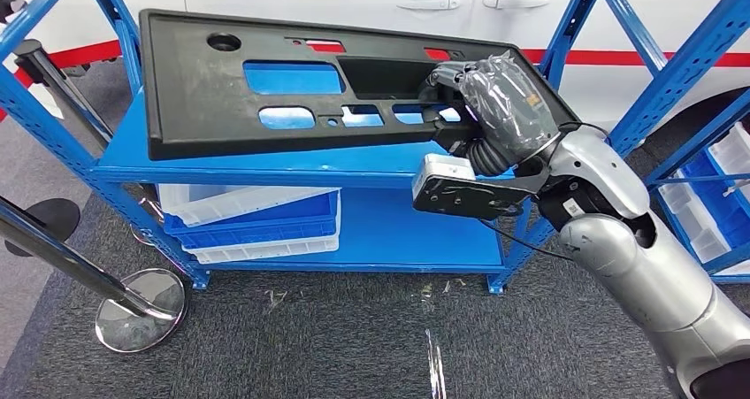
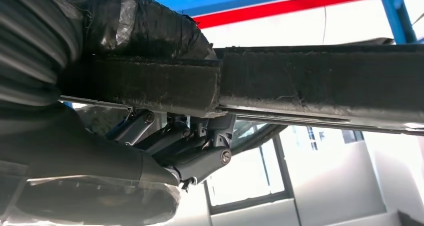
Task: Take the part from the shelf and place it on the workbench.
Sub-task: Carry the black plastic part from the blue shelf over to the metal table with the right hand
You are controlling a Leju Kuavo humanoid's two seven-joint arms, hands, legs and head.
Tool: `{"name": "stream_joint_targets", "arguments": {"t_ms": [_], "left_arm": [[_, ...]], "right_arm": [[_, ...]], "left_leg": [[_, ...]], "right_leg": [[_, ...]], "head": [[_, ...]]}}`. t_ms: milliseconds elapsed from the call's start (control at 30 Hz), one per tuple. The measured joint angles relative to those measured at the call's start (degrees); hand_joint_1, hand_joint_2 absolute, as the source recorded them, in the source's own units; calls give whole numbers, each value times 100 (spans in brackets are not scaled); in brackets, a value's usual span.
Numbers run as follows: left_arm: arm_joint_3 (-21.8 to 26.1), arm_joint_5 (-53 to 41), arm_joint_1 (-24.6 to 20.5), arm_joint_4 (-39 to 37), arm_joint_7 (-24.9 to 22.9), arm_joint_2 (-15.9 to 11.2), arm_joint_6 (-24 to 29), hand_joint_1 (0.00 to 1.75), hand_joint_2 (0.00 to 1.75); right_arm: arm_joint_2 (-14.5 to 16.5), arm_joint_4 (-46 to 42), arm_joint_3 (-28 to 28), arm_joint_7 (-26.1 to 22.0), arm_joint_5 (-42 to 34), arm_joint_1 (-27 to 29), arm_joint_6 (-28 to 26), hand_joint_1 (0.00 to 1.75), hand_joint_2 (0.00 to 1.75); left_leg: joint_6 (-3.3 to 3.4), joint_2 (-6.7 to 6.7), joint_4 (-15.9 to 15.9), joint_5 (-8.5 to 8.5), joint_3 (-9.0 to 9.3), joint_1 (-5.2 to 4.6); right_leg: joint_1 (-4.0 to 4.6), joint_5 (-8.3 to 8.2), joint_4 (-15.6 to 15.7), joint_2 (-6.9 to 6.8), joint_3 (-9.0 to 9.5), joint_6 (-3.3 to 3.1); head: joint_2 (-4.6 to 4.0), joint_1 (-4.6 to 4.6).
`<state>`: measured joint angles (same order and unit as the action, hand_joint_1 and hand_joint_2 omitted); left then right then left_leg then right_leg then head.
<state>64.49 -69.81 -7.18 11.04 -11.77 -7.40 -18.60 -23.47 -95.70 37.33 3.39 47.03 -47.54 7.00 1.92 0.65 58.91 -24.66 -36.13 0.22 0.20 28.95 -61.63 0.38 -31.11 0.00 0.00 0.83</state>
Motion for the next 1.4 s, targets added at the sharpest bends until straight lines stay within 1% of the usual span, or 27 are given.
{"name": "stream_joint_targets", "arguments": {"t_ms": [67,133,167,233,300,333,367,400,433,500,567,633,667,733,800,833,867,900,967,1033,1067,1167,1233,1300,1333,1367,1400], "left_arm": [[-15,0,1,0,7,3,0,0,175],[-23,-1,1,-1,9,0,-3,0,175],[-24,-2,1,-2,9,-1,-5,0,175],[-25,-8,1,-4,10,-5,-7,0,175],[-27,-16,4,-4,11,-8,-2,0,175],[-28,-25,5,-4,12,-9,-1,0,175],[-32,-48,6,-4,13,-9,-1,0,175],[-40,-84,5,-4,14,-12,-1,0,175],[-54,-130,3,-4,17,-16,-2,0,175],[-85,-203,-3,-4,26,-30,-2,0,175],[-108,-229,-4,-5,32,-44,-9,0,175],[-126,-245,-2,-7,35,-54,-18,0,175],[-137,-253,-5,-7,41,-55,-19,0,175],[-162,-261,-10,-7,68,-58,-20,0,175],[-186,-262,-9,-7,114,-62,-30,0,175],[-197,-260,-9,-7,145,-63,-45,0,175],[-208,-255,-9,-7,185,-65,-65,0,175],[-216,-244,-10,-7,231,-71,-86,0,175],[-225,-210,-17,-7,312,-86,-116,0,175],[-234,-204,-36,-9,298,-88,-131,0,175],[-244,-239,-47,-10,244,-84,-140,0,175],[-289,-438,-87,-16,95,-63,-192,0,175],[-319,-497,-83,-20,135,-44,-214,0,175],[-355,-510,-60,-22,229,-39,-214,0,175],[-374,-522,-51,-22,278,-39,-213,0,175],[-388,-538,-45,-22,326,-39,-214,0,175],[-397,-555,-42,-22,367,-39,-216,0,175]], "right_arm": [[-20,-30,-50,7,-78,-36,22,175,175],[-38,-35,-78,6,-164,-51,53,175,175],[-45,-35,-85,4,-206,-59,69,175,175],[-52,-36,-101,2,-260,-86,96,175,175],[-60,-36,-117,9,-309,-107,120,175,175],[-64,-36,-122,20,-353,-109,141,175,175],[-72,-36,-125,38,-424,-111,171,175,175],[-79,-37,-128,66,-516,-117,207,175,175],[-89,-39,-135,95,-619,-125,244,175,175],[-121,-57,-171,149,-784,-148,292,175,175],[-151,-78,-226,176,-845,-178,311,175,175],[-172,-83,-258,184,-866,-196,324,175,175],[-183,-82,-263,184,-874,-203,327,175,175],[-205,-82,-273,186,-890,-220,331,175,175],[-210,-80,-288,192,-927,-241,335,175,175],[-205,-77,-293,191,-947,-250,336,175,175],[-189,-70,-295,176,-955,-261,333,175,175],[-152,-58,-292,145,-937,-278,317,175,175],[25,16,-260,24,-811,-353,219,175,175],[321,193,-190,-126,-630,-477,25,175,175],[480,320,-148,-203,-557,-545,-84,175,175],[899,707,-13,-375,-461,-677,-282,175,175],[1097,923,67,-416,-446,-721,-312,175,175],[1211,1098,128,-421,-439,-741,-333,175,175],[1243,1168,152,-417,-438,-738,-339,175,175],[1272,1226,175,-413,-437,-731,-342,175,175],[1296,1274,198,-407,-437,-726,-342,175,175]], "left_leg": [[-64,3,-29,90,-34,6],[-138,-5,-66,148,-53,18],[-173,-14,-23,75,-85,19],[-234,-30,393,-334,-247,33],[-291,-35,1117,-788,-464,61],[-320,-35,1386,-870,-515,78],[-351,-34,1486,-827,-483,99],[-381,-34,1377,-684,-350,122],[-413,-34,1082,-510,-121,148],[-455,-67,341,-366,378,162],[-422,-108,-33,-422,578,142],[-327,-110,-68,-394,542,137],[-273,-104,-71,-361,510,139],[-142,-88,-88,-276,419,139],[-54,-80,-81,-195,303,105],[-29,-79,-73,-159,244,81],[-14,-79,-61,-127,188,56],[-5,-83,-49,-99,139,29],[0,-87,-35,-50,73,-15],[-33,-69,-40,16,26,-35],[-64,-59,-51,59,3,-23],[-172,-83,-86,127,-63,-2],[-236,-110,160,-169,-186,-2],[-309,-105,805,-652,-391,35],[-352,-103,1142,-798,-474,56],[-397,-101,1357,-808,-495,81],[-442,-99,1404,-699,-436,112]], "right_leg": [[43,1,410,-6,218,-83],[25,-90,511,-18,204,-124],[3,-145,550,-30,186,-144],[-40,-247,585,-55,104,-167],[-50,-322,545,-58,-30,-176],[-59,-361,523,-56,-101,-167],[-74,-400,499,-53,-177,-150],[-95,-436,471,-48,-251,-126],[-119,-467,442,-43,-315,-95],[-140,-520,392,-37,-418,-24],[-127,-590,377,-31,-473,44],[-129,-636,372,-20,-500,98],[-134,-571,323,-21,-530,119],[-140,-188,-66,-24,-677,148],[-125,305,-795,-30,-890,156],[-114,430,-1099,-30,-950,146],[-99,431,-1236,-30,-930,121],[-75,325,-1167,-28,-812,77],[2,20,-526,-19,-361,-79],[61,-89,143,-18,37,-236],[80,-87,319,-16,117,-277],[72,-220,533,-22,126,-274],[33,-338,660,-52,91,-265],[10,-410,629,-81,-40,-243],[-5,-441,579,-96,-131,-223],[-26,-469,523,-108,-229,-199],[-52,-495,459,-117,-331,-171]], "head": [[0,0],[0,1],[0,-4],[0,-26],[0,-43],[0,-43],[0,-44],[0,-45],[0,-48],[0,-58],[0,-64],[0,-58],[0,-47],[0,-14],[0,13],[0,15],[0,16],[0,18],[0,17],[0,6],[0,4],[0,13],[0,3],[0,-11],[0,-16],[0,-16],[0,-19]]}}
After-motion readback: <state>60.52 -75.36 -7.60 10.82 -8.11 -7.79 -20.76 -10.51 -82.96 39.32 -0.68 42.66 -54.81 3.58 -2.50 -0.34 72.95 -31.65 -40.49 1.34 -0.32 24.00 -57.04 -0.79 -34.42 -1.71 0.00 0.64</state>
